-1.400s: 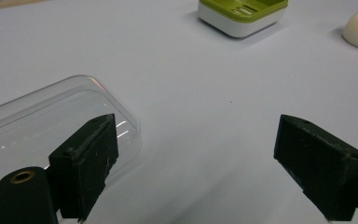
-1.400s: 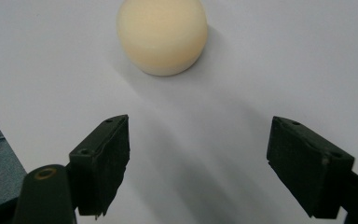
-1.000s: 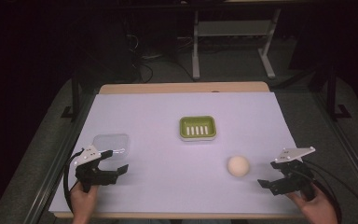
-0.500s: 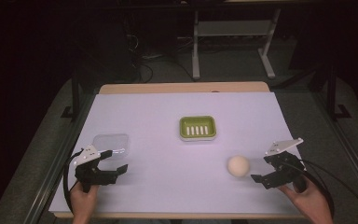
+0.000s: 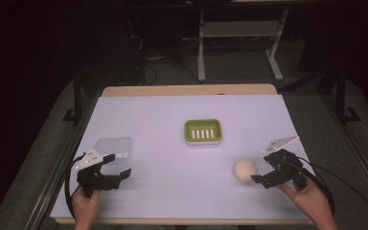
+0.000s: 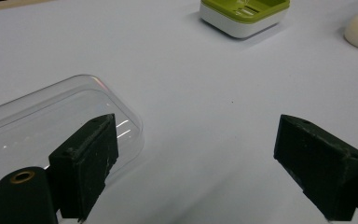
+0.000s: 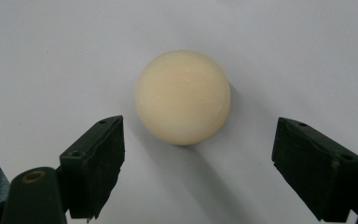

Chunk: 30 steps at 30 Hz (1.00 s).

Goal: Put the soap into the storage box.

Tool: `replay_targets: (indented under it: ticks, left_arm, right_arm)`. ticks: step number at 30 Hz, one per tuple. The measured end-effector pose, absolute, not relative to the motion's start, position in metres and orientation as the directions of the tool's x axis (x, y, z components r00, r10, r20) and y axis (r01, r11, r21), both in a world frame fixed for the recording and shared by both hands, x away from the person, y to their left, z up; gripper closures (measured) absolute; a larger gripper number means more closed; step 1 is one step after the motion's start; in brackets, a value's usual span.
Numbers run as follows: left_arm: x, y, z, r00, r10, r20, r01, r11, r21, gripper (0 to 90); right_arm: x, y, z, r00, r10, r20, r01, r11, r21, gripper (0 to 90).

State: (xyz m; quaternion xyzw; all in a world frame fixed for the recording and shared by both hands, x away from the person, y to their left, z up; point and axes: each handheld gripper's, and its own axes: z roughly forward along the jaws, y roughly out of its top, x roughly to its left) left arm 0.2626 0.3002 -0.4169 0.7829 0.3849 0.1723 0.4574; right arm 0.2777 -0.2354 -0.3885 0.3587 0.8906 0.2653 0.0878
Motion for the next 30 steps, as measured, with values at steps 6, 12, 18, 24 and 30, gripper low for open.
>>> replay_targets:
  ticks: [6,12,18,24,30]
  left_arm:
    - [0.263,0.300,-0.417,0.647,0.758,-0.076,0.446,-0.296,0.845,12.8]
    - [0.262,0.299,-0.416,0.647,0.759,-0.078,0.446,-0.294,0.845,12.8]
    - [0.263,0.300,-0.417,0.646,0.759,-0.080,0.447,-0.291,0.846,12.8]
    - [0.262,0.299,-0.417,0.648,0.758,-0.079,0.445,-0.292,0.846,12.8]
    - [0.263,0.298,-0.418,0.644,0.759,-0.093,0.452,-0.281,0.847,12.8]
  right_arm:
    - [0.283,-0.230,-0.390,-0.732,0.680,0.039,0.595,0.609,0.524,16.0]
    - [0.289,-0.225,-0.391,-0.732,0.680,0.046,0.601,0.613,0.513,15.6]
    - [0.297,-0.213,-0.399,-0.740,0.672,0.034,0.604,0.641,0.473,15.2]
    - [0.302,-0.201,-0.406,-0.748,0.664,0.020,0.600,0.663,0.447,15.3]
    - [0.306,-0.192,-0.414,-0.752,0.658,0.021,0.603,0.676,0.422,15.4]
